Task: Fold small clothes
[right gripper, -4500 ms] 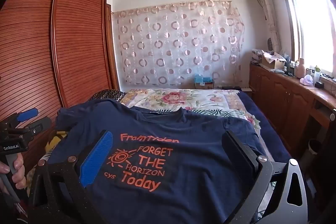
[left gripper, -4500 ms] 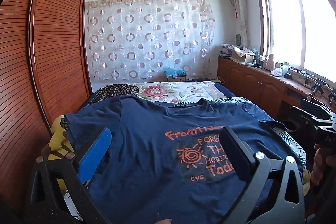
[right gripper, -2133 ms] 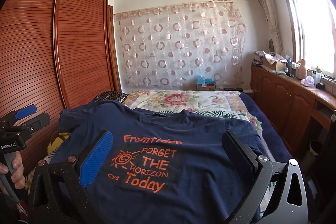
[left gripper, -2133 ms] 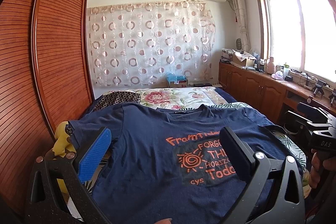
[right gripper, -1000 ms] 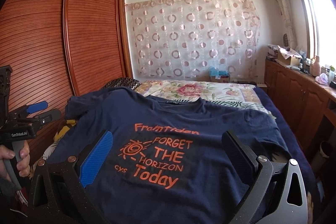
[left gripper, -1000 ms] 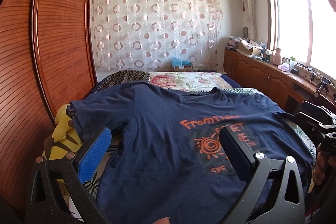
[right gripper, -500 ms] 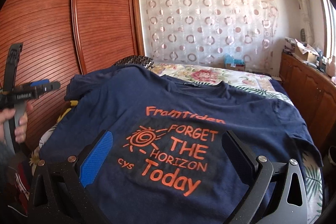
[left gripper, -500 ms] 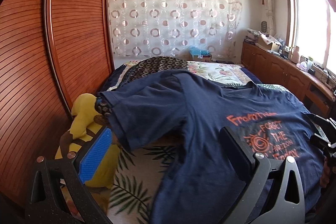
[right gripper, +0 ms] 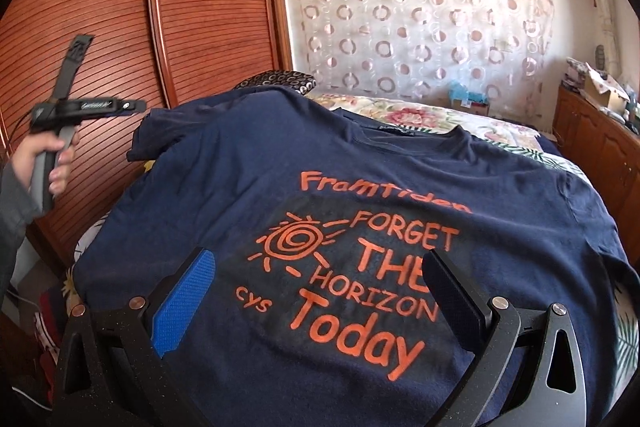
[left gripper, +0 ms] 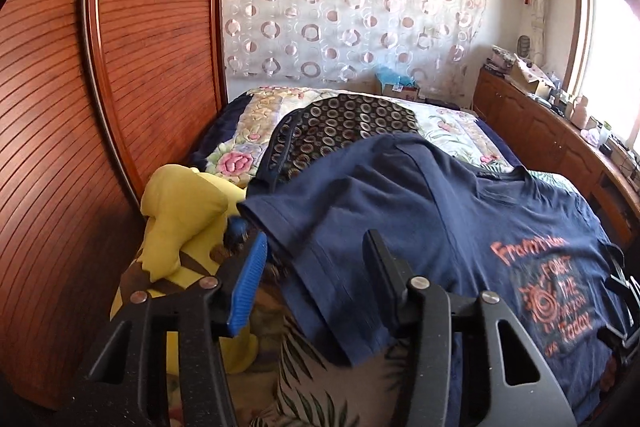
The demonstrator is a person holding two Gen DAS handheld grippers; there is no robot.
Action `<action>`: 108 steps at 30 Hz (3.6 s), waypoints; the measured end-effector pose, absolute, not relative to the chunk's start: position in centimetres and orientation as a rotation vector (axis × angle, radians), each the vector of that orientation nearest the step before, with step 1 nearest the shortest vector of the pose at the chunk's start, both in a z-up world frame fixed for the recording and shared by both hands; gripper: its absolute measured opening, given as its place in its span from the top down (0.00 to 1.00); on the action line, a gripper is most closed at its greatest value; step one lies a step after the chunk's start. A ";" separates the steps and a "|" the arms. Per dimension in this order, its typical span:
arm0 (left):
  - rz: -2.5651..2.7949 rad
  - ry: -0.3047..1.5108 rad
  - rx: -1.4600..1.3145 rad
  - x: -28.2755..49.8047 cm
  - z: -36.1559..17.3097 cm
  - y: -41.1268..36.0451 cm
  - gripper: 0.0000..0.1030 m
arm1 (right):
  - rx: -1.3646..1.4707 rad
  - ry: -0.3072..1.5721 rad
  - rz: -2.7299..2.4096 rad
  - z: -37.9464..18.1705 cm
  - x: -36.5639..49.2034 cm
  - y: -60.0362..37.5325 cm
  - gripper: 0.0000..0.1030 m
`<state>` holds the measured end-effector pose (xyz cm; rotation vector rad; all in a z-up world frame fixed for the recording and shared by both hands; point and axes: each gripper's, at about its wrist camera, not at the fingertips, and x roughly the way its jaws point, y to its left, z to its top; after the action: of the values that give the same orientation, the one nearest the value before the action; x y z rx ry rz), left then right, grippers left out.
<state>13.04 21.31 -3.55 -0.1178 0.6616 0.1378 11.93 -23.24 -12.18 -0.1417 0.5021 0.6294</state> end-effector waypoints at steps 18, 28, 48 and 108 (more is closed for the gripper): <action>0.175 0.853 -0.037 17.6 -5.8 23.4 0.92 | -0.125 0.459 0.680 -11.7 12.6 -21.7 0.00; 0.112 0.706 0.072 15.7 -0.2 18.9 0.97 | -0.110 0.477 0.677 -11.3 13.4 -21.6 0.00; -0.168 0.649 0.153 21.0 6.1 4.2 0.61 | -0.056 0.487 0.602 -11.4 13.4 -24.0 0.00; -0.243 0.888 0.135 16.9 -11.8 0.5 0.22 | -0.053 0.766 0.205 -9.8 15.5 -37.6 0.58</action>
<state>16.89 0.52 -11.77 0.1348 0.8878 -0.2433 15.46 -37.55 -9.85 -0.0533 0.7656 0.2049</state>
